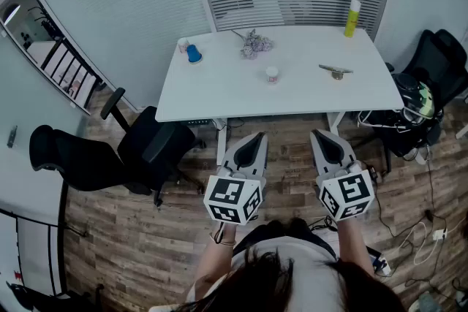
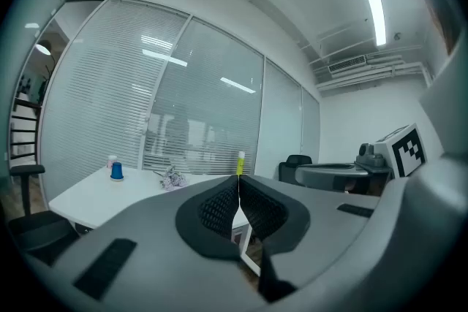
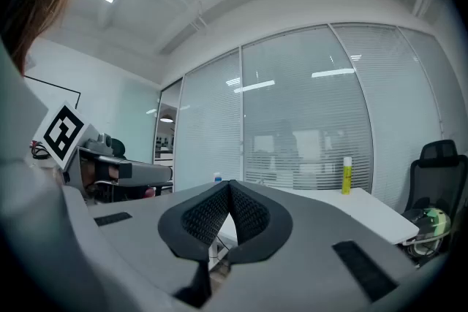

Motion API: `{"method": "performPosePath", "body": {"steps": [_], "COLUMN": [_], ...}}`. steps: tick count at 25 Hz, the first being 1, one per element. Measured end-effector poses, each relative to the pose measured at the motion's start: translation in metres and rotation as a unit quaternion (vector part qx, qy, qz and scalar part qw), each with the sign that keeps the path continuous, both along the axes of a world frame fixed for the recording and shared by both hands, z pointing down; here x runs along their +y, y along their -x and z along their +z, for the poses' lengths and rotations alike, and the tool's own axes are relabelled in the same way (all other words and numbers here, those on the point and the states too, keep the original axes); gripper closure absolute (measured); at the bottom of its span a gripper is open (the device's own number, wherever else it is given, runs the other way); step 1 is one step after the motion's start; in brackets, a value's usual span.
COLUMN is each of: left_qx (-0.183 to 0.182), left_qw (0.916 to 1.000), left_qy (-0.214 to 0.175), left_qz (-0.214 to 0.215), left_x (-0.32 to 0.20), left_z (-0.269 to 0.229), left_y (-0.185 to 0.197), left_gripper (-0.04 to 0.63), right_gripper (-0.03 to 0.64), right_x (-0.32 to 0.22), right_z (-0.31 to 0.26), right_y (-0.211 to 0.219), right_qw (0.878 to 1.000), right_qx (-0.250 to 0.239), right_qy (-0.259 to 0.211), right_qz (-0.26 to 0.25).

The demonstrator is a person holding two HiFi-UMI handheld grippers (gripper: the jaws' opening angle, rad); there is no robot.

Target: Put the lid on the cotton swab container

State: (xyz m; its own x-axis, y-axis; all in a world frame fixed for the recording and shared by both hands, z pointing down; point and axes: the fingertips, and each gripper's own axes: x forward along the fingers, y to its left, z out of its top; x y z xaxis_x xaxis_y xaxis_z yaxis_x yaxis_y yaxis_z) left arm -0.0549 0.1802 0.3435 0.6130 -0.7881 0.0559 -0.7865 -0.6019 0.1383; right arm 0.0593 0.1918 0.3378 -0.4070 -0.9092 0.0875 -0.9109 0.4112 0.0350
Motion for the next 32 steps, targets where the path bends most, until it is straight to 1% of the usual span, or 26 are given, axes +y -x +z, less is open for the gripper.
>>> {"method": "performPosePath", "body": {"steps": [7, 17, 25, 29, 32], "left_qx": [0.005, 0.012, 0.011, 0.011, 0.013], "left_qw": [0.9999, 0.9998, 0.9997, 0.9996, 0.9996], "left_qy": [0.001, 0.007, 0.011, 0.015, 0.016], "left_qz": [0.011, 0.017, 0.019, 0.022, 0.02], "left_x": [-0.015, -0.032, -0.057, -0.072, -0.085], "left_z": [0.002, 0.008, 0.014, 0.016, 0.018], "left_y": [0.002, 0.003, -0.007, -0.014, -0.018], "left_gripper": [0.574, 0.574, 0.574, 0.574, 0.574], "right_gripper": [0.592, 0.591, 0.591, 0.591, 0.592], "right_x": [-0.017, -0.035, -0.061, -0.074, -0.087], "right_z": [0.0, 0.008, 0.011, 0.013, 0.014], "right_y": [0.004, 0.006, -0.001, -0.004, -0.007], "right_qw": [1.0, 1.0, 1.0, 0.999, 0.999], "right_qx": [-0.008, -0.022, -0.019, -0.034, -0.037], "right_qy": [-0.006, 0.018, 0.022, 0.034, 0.033], "right_qz": [0.008, 0.005, 0.0, -0.012, -0.015]}}
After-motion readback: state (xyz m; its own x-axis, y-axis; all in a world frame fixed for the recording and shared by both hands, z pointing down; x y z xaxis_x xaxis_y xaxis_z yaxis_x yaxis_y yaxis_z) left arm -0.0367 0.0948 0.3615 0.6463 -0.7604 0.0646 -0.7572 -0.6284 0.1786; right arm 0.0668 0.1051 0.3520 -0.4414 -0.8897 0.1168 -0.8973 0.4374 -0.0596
